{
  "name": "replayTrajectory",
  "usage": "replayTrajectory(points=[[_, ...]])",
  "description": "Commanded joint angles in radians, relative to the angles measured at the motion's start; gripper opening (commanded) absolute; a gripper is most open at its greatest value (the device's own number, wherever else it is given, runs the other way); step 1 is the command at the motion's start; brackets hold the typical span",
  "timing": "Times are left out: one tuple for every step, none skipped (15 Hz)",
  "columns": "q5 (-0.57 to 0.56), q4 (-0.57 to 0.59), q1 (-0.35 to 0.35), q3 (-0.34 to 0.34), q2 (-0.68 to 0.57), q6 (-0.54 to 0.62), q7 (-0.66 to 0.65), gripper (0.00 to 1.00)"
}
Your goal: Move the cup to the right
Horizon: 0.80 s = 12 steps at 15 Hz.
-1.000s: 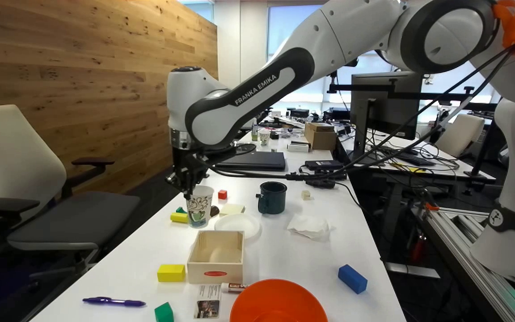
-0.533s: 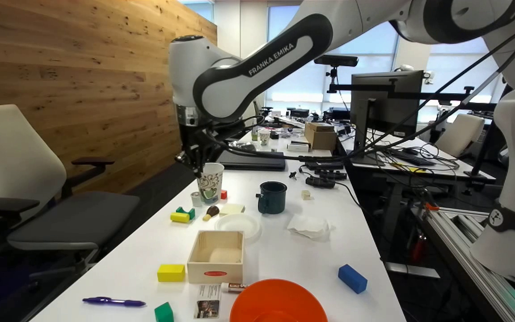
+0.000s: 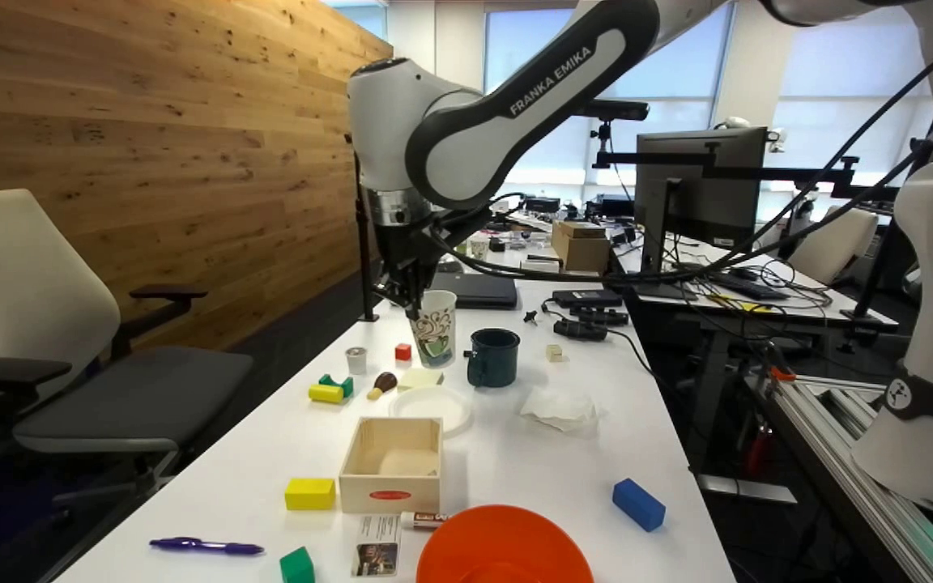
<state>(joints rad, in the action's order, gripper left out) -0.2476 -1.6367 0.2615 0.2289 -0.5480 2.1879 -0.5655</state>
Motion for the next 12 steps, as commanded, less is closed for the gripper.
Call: replayTrajectory(points=[[-0.053,-0.24,-0.004,-0.024,0.155,0.047,-0.068,0.01],[-0.054,-0.286,-0.008,-0.029,0.177,0.065,-0.081,0.01],[-0.054,-0.336,-0.012,-0.035,0.202,0.083,-0.095,0.01],[-0.059,-0.386,-0.016,-0.039,0.225,0.108,-0.102,0.01],[-0.067,-0.437,-0.019,-0.042,0.249,0.13,-0.108,0.01],[-0.079,-0.488,-0.023,-0.043,0.273,0.159,-0.111,0.01],[-0.089,-0.537,-0.028,-0.045,0.296,0.189,-0.112,0.01],[-0.102,-0.571,-0.037,-0.045,0.31,0.214,-0.101,0.01],[-0.119,-0.604,-0.046,-0.046,0.324,0.25,-0.093,0.01],[-0.122,-0.63,-0.059,-0.049,0.334,0.275,-0.072,0.01],[-0.133,-0.656,-0.07,-0.05,0.343,0.309,-0.063,0.01],[-0.133,-0.676,-0.083,-0.052,0.347,0.335,-0.043,0.01]])
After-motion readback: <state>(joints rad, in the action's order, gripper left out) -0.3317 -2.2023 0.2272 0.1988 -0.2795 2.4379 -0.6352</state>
